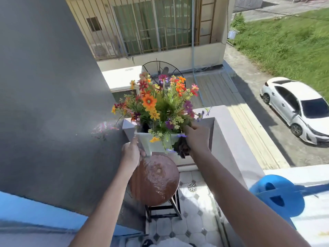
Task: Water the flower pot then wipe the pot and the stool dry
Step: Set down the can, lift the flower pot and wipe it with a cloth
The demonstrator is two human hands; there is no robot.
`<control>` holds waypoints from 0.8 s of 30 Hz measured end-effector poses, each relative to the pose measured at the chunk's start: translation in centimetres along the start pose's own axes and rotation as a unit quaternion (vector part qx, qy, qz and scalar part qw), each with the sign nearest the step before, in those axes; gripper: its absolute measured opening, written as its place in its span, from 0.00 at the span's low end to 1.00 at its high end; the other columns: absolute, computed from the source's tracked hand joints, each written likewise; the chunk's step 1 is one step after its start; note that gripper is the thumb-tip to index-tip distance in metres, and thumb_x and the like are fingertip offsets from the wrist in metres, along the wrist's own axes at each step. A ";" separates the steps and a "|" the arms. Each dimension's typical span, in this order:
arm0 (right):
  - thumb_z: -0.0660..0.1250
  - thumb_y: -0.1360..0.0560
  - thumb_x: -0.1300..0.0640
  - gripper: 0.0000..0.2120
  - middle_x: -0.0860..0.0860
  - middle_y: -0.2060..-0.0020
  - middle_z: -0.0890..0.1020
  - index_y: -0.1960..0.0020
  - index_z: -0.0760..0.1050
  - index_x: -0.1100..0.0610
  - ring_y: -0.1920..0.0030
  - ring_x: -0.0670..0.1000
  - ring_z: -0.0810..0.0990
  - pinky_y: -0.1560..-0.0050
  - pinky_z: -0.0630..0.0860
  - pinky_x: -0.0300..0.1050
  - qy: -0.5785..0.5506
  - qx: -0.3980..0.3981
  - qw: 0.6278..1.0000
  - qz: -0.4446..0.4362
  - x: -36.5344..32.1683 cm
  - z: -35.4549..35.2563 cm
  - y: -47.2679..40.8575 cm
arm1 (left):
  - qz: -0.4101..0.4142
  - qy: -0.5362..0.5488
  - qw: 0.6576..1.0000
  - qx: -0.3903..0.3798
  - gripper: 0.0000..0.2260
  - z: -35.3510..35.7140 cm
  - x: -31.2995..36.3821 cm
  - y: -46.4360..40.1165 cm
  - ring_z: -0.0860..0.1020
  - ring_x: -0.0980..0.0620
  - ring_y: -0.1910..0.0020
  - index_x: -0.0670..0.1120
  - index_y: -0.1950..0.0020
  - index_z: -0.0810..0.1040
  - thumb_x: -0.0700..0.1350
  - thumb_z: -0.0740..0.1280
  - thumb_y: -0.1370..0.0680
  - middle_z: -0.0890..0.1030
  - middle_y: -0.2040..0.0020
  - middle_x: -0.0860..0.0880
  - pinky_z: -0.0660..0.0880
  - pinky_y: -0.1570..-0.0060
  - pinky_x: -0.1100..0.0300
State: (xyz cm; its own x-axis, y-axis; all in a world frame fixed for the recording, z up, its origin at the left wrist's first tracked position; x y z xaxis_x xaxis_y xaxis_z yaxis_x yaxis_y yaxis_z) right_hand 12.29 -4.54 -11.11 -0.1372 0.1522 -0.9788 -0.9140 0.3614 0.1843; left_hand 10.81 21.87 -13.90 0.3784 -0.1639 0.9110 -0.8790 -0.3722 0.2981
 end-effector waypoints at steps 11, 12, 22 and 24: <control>0.75 0.33 0.60 0.17 0.49 0.72 0.64 0.74 0.71 0.62 0.69 0.45 0.63 0.72 0.58 0.41 0.050 0.036 0.998 -0.023 1.1 0.8 1.9 | -0.078 -0.014 0.990 -0.116 0.21 7.5 -0.1 3.8 0.65 0.51 0.76 0.46 0.46 0.79 0.60 0.55 0.21 0.70 0.68 0.46 0.60 0.76 0.66; 0.74 0.32 0.62 0.18 0.50 0.73 0.63 0.73 0.67 0.60 0.70 0.46 0.62 0.73 0.56 0.42 0.053 0.034 0.997 -0.038 1.0 0.8 2.1 | -0.076 -0.011 0.992 -0.103 0.19 7.3 0.1 3.7 0.69 0.49 0.73 0.45 0.49 0.79 0.58 0.57 0.21 0.74 0.66 0.45 0.62 0.74 0.64; 0.64 0.20 0.55 0.17 0.55 0.68 0.73 0.64 0.69 0.63 0.67 0.50 0.69 0.65 0.64 0.46 0.132 -0.060 0.973 -0.182 -1.5 3.5 2.7 | -0.081 0.112 0.981 -0.139 0.15 6.7 0.5 2.6 0.80 0.48 0.71 0.41 0.54 0.80 0.51 0.61 0.20 0.83 0.65 0.45 0.74 0.71 0.59; 0.63 0.20 0.57 0.13 0.55 0.65 0.73 0.62 0.70 0.60 0.64 0.51 0.70 0.62 0.63 0.46 0.165 -0.053 0.961 -0.215 -3.0 3.6 1.4 | -0.080 0.154 0.973 -0.152 0.14 6.5 1.2 3.0 0.66 0.56 0.81 0.43 0.61 0.75 0.46 0.58 0.19 0.74 0.70 0.46 0.60 0.78 0.65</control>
State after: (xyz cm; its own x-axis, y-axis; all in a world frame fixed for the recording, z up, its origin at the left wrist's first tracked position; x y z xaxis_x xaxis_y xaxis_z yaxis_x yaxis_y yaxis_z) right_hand 12.76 -1.11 -7.61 0.1645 -0.2968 -0.9407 -0.9448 0.2266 -0.2367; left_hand 10.48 14.57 -13.78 0.4535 0.1723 0.8745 -0.8791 -0.0751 0.4707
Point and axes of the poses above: each hand's wrist, its own y-axis away from the middle knuckle, its own z-axis out of the palm, x = y × z, the point moved 10 cm from there along -y, towards the middle knuckle
